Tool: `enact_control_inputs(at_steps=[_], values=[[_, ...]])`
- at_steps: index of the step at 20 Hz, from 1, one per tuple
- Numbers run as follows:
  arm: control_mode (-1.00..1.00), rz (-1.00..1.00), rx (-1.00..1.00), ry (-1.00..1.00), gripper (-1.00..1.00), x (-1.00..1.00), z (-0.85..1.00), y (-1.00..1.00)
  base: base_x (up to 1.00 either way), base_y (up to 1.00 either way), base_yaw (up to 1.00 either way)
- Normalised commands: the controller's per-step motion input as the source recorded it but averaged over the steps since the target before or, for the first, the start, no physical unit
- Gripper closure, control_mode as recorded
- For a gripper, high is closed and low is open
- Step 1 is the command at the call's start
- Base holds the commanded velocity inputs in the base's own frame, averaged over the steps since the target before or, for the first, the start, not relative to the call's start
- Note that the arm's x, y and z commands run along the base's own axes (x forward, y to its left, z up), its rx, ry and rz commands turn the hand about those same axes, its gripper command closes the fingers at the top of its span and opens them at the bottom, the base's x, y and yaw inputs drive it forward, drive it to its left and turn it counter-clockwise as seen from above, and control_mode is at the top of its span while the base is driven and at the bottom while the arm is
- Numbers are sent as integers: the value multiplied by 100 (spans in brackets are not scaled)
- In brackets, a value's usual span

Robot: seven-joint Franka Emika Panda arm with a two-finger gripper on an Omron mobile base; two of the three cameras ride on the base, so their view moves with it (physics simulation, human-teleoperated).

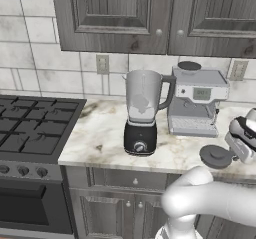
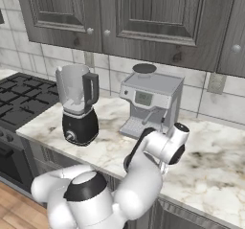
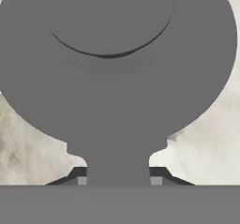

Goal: Grab the lemon wedge and garlic from the fridge, place them in the blender, close the lid, and turn on the blender to create a marinade.

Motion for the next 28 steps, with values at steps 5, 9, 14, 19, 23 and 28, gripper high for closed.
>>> enact_control_inputs(at_steps=[5, 9, 14, 19, 23, 28], values=[[-100, -16, 0, -1, 100, -48, 16, 34, 0, 0, 0], [-100, -28, 0, -14, 100, -27, 51, 32, 0, 0, 0], [-100, -35, 3, -24, 100, -10, 72, 21, 0, 0, 0], [-100, -35, 5, -28, 100, -11, 70, 24, 0, 0, 0], [-100, -26, 0, -22, 100, -14, 80, 51, 0, 0, 0], [-100, -15, 0, -17, 100, -5, 96, 52, 0, 0, 0]])
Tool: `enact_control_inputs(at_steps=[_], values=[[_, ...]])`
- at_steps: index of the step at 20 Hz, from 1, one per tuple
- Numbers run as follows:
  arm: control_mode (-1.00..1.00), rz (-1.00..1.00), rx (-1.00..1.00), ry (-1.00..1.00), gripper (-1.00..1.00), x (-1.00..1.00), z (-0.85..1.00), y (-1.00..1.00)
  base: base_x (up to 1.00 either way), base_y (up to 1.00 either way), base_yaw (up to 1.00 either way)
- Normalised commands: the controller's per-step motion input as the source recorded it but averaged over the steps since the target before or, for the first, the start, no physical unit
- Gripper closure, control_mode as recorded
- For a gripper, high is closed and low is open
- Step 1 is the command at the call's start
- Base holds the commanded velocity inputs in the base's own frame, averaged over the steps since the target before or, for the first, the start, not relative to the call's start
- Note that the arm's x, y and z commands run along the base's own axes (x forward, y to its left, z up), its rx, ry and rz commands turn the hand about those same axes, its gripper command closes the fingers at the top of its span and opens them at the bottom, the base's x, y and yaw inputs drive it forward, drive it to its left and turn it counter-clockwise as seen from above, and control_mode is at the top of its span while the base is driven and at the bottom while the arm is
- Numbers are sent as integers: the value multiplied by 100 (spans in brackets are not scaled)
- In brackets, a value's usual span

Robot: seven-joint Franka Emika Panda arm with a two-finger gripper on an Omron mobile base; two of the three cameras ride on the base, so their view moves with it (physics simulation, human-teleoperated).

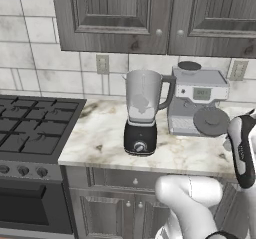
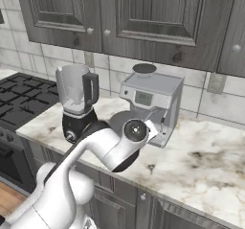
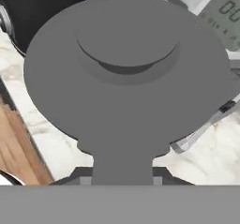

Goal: Grab the lemon wedge and garlic from the fridge, place them in the blender, close the lid, and turn on the blender to create a marinade.

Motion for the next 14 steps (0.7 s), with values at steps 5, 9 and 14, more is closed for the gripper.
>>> enact_control_inputs(at_steps=[5, 9, 14], values=[[-100, -3, 2, -3, 100, 0, 100, 29, 0, 0, 0], [-100, 0, 8, 0, 100, 0, 97, 21, 0, 0, 0], [-100, 0, 11, 1, 100, 0, 84, 24, 0, 0, 0]])
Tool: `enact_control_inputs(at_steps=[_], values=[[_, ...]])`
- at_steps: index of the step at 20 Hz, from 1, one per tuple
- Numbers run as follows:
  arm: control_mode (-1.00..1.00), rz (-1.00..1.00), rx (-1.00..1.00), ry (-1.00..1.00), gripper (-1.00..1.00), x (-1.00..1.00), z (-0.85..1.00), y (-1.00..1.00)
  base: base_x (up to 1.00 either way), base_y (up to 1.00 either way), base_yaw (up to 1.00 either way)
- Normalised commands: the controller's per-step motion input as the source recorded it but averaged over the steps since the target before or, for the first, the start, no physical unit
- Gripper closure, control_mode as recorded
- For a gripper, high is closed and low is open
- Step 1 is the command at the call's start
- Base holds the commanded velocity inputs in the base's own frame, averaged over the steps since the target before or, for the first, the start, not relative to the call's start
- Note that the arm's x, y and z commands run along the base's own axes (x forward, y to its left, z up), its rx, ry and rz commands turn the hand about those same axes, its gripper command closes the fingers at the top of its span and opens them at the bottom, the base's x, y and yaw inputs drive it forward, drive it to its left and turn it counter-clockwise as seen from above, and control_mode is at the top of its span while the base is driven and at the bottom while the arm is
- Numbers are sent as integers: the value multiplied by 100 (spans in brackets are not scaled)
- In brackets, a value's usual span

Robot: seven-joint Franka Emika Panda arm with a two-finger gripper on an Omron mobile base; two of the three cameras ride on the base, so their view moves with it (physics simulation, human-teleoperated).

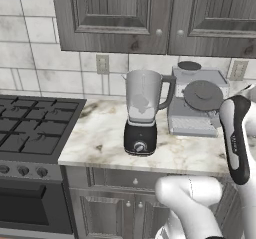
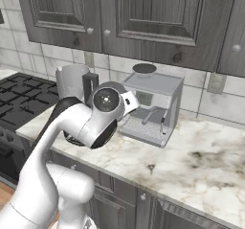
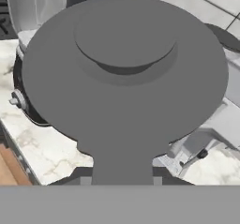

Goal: Grab the lemon wedge and garlic from the fridge, place them in the blender, close the lid, and turn on the blender to create a marinade.

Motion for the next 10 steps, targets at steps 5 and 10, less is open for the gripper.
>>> enact_control_inputs(at_steps=[5, 10], values=[[-100, 0, 11, 9, 100, 0, 56, 32, 0, 0, 0], [-100, -6, 11, 3, 100, 0, 35, 44, 0, 0, 0]])
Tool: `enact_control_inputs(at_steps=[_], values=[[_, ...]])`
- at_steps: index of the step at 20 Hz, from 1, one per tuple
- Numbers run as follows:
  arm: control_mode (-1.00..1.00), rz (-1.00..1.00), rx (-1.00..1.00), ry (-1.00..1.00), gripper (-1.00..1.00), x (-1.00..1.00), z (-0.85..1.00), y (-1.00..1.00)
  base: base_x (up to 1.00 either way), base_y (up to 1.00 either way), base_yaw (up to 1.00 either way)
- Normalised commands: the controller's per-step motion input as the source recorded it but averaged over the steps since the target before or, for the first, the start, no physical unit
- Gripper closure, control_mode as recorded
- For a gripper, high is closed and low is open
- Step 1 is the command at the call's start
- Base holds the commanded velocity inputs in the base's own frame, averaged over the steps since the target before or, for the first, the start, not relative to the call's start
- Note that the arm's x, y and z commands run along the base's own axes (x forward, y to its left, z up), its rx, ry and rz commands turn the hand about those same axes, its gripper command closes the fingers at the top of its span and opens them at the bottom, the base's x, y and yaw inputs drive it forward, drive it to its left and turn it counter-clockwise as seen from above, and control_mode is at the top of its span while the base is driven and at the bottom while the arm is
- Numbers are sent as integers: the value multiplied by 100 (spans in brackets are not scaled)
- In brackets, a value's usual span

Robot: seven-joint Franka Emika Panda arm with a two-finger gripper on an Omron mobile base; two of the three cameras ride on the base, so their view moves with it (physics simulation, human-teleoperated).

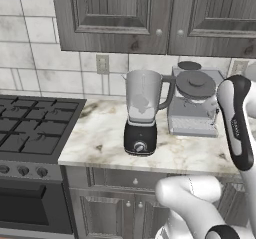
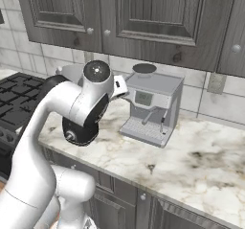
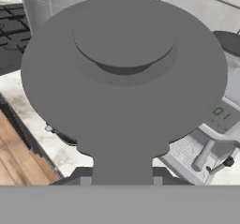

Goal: Grab the lemon wedge and garlic from the fridge, place them in the blender, close the lid, and turn on the blender to create a marinade.

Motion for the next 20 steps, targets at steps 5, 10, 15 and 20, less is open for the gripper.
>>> enact_control_inputs(at_steps=[5, 10, 15, 20], values=[[-100, -15, 13, 0, 100, 0, 16, 52, 0, 0, 0], [-100, -16, 13, 0, 100, 0, 12, 55, 0, 0, 0], [-100, -11, 14, 0, 100, 0, 26, 55, 0, 0, 0], [-100, -5, 11, 4, 100, 0, 38, 49, 0, 0, 0]])
